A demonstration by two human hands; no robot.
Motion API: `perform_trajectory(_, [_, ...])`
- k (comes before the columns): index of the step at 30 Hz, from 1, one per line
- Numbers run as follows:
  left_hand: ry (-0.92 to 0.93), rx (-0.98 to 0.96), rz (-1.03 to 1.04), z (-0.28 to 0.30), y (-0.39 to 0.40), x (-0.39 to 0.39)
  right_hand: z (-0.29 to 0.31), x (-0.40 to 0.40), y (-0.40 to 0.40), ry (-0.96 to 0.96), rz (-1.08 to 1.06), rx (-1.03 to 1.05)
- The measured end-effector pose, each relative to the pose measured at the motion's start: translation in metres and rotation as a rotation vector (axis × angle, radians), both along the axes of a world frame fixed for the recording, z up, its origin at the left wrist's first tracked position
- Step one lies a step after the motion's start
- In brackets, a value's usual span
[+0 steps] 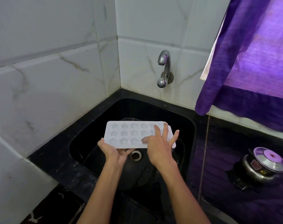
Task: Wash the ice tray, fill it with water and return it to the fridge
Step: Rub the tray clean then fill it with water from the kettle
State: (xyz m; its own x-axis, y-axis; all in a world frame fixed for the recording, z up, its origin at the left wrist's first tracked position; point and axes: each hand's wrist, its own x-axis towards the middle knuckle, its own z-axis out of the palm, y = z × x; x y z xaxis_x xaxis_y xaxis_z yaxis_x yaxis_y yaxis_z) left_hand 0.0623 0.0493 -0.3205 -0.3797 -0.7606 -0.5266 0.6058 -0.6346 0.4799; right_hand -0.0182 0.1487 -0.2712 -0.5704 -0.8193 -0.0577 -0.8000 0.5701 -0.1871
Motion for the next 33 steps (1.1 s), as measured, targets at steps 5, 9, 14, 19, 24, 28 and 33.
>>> perform_trajectory(5, [-0.006, 0.004, -0.013, -0.001, 0.000, -0.001, 0.003, -0.007, -0.001, -0.051, -0.054, -0.001])
perform_trajectory(9, [-0.014, -0.007, -0.020, -0.001, 0.003, -0.004, 0.001, -0.003, -0.001, -0.004, -0.046, 0.002])
perform_trajectory(14, [-0.029, -0.021, -0.016, -0.005, 0.003, -0.002, -0.004, -0.004, 0.000, -0.017, -0.037, 0.003])
perform_trajectory(19, [-0.023, -0.008, -0.019, -0.005, 0.001, -0.001, -0.003, -0.002, -0.001, 0.005, -0.042, -0.066])
perform_trajectory(24, [-0.026, -0.012, -0.015, -0.003, 0.003, -0.001, -0.004, 0.005, -0.007, -0.014, 0.032, -0.110])
perform_trajectory(28, [-0.036, -0.024, -0.028, -0.003, 0.004, -0.002, -0.007, 0.013, -0.008, -0.033, 0.086, -0.069])
perform_trajectory(33, [-0.051, -0.028, -0.032, -0.004, 0.005, -0.001, -0.007, 0.012, -0.006, -0.013, 0.082, -0.058])
